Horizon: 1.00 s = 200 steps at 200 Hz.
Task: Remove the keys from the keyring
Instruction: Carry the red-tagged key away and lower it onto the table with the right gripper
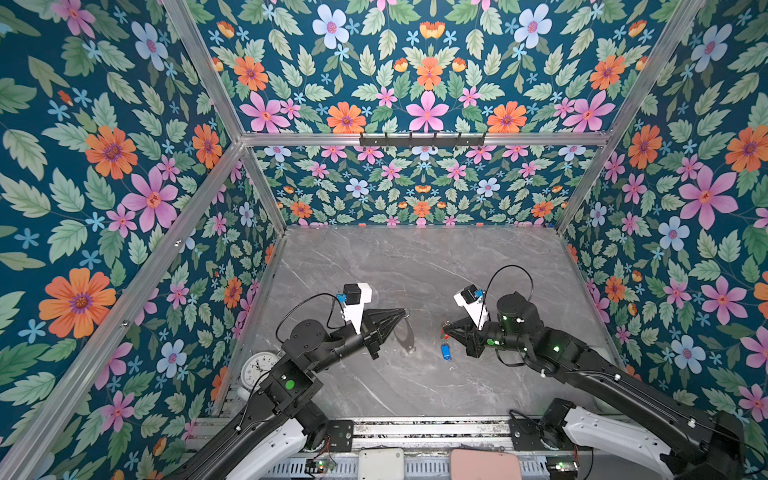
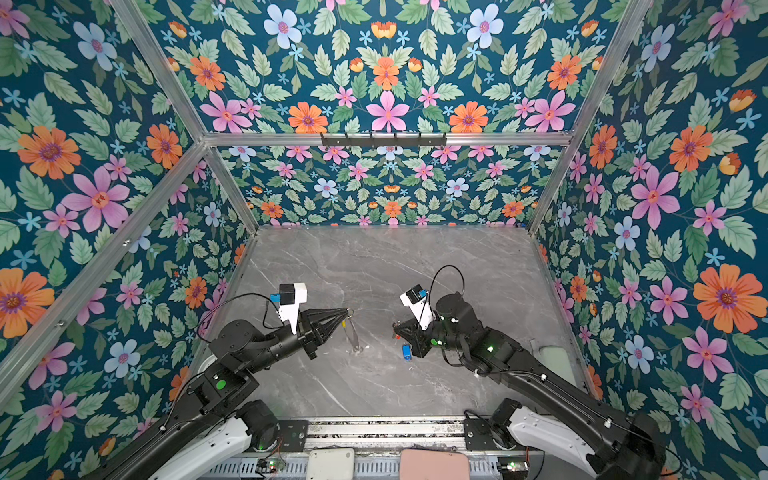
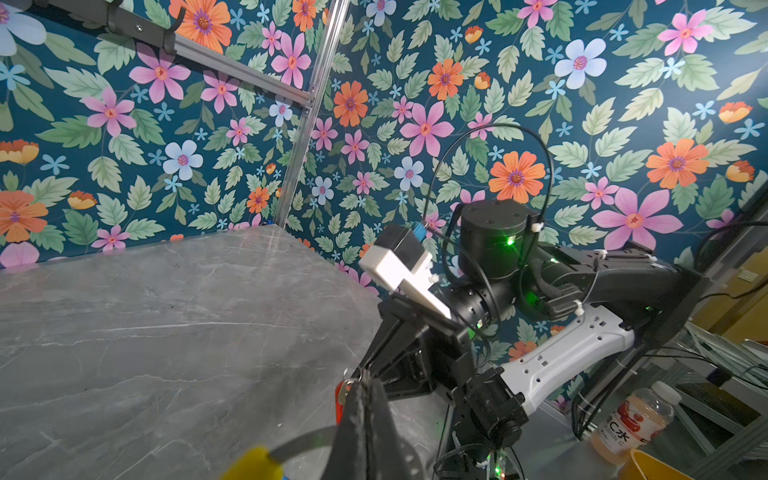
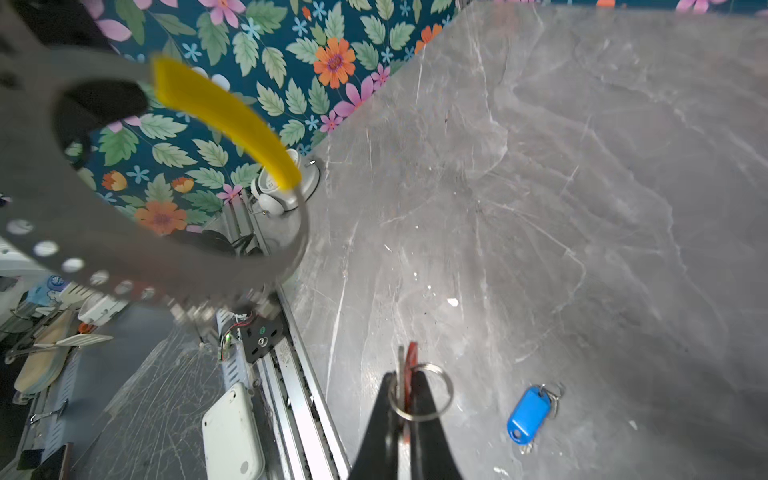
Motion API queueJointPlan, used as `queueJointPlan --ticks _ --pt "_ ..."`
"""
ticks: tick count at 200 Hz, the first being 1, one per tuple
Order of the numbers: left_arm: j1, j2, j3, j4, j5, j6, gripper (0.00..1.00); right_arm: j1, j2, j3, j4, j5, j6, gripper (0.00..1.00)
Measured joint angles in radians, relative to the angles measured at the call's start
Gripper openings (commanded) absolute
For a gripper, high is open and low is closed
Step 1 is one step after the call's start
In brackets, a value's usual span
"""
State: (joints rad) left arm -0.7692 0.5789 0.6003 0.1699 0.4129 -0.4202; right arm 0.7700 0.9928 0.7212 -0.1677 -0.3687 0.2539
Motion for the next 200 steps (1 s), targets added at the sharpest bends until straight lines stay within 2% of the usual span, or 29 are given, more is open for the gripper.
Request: queueJointPlan --ticks 34,83,141,184,200 --pt "0.000 -0.016 -0.003 -0.007 -0.017 0.000 0.00 0.000 0.174 -0.055 0.084 -0.068 0.046 0.00" --pt "0.000 -0.027 -0.010 -0.013 -0.017 0.000 0.00 0.000 0.420 -0.025 0.185 -0.154 0.086 0.00" --pt "0.000 -0.032 -0.012 -0.013 -0.021 0.003 0.00 0.000 0.601 0.011 0.208 -0.138 0.110 0.00" --pt "0.000 -0.029 -0.017 -0.013 -0.021 0.003 0.00 0.000 0.622 0.019 0.193 -0.077 0.115 0.31" --pt "0.000 -0.027 -0.018 -0.013 -0.021 0.003 0.00 0.000 0.622 0.020 0.187 -0.044 0.118 0.39"
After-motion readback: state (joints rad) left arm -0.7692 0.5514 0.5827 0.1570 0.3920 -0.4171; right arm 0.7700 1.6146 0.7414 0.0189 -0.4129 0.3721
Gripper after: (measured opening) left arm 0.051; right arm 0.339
